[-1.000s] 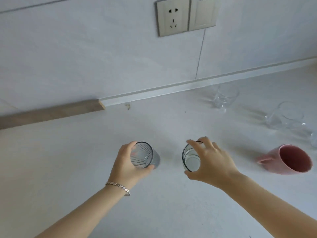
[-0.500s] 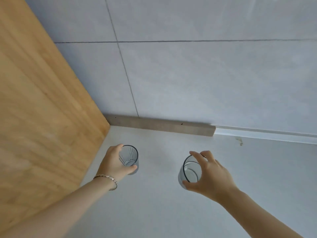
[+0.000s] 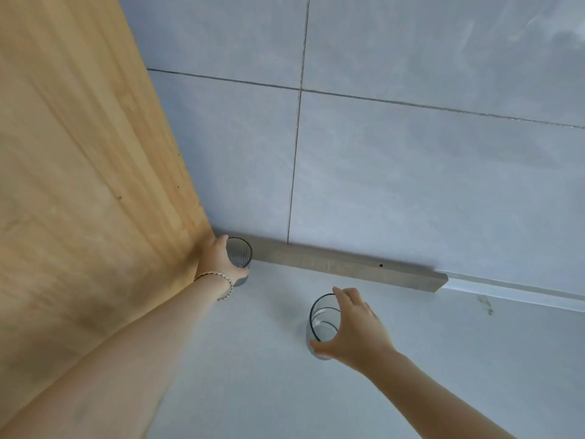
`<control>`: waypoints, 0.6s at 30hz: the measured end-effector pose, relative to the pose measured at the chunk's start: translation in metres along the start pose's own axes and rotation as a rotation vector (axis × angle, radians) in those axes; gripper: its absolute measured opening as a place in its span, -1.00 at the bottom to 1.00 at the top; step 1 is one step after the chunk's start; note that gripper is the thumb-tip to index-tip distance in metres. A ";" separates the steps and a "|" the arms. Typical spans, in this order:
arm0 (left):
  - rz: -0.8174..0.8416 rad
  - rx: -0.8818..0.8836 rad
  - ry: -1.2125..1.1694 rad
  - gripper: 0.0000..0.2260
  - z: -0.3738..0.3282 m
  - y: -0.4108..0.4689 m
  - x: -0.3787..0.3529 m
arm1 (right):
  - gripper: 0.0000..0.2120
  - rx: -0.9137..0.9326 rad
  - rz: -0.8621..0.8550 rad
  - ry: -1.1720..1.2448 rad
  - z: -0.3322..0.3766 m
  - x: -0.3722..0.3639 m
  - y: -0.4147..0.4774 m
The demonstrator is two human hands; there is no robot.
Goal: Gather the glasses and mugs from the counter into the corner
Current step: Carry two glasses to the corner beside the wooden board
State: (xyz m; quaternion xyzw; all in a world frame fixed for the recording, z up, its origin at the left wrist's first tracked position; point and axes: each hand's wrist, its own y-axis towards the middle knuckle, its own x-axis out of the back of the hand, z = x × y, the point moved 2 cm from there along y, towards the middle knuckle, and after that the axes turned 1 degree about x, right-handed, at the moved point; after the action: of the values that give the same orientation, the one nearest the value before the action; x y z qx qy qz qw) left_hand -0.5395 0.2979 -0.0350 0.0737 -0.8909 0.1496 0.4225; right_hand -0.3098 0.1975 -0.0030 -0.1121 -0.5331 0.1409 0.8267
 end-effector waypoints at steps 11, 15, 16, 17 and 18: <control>0.075 -0.032 0.067 -0.19 0.011 0.036 -0.003 | -0.16 0.077 -0.039 -0.028 0.079 -0.021 0.125; 0.067 -0.041 0.057 -0.20 0.014 0.037 -0.004 | -0.03 0.050 -0.109 0.013 0.085 -0.026 0.133; 0.066 -0.046 0.058 -0.21 0.014 0.037 -0.004 | 0.01 0.028 -0.111 0.011 0.083 -0.028 0.132; 0.066 -0.053 0.061 -0.21 0.014 0.037 -0.004 | 0.03 0.004 -0.097 0.011 0.081 -0.030 0.130; 0.069 -0.059 0.067 -0.21 0.014 0.036 -0.003 | 0.03 -0.024 -0.072 0.024 0.079 -0.032 0.129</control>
State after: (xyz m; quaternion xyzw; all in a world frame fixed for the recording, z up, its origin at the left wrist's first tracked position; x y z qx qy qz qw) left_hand -0.5570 0.3277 -0.0534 0.0253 -0.8822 0.1399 0.4489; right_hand -0.4093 0.3096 -0.0413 -0.1044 -0.5283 0.1031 0.8363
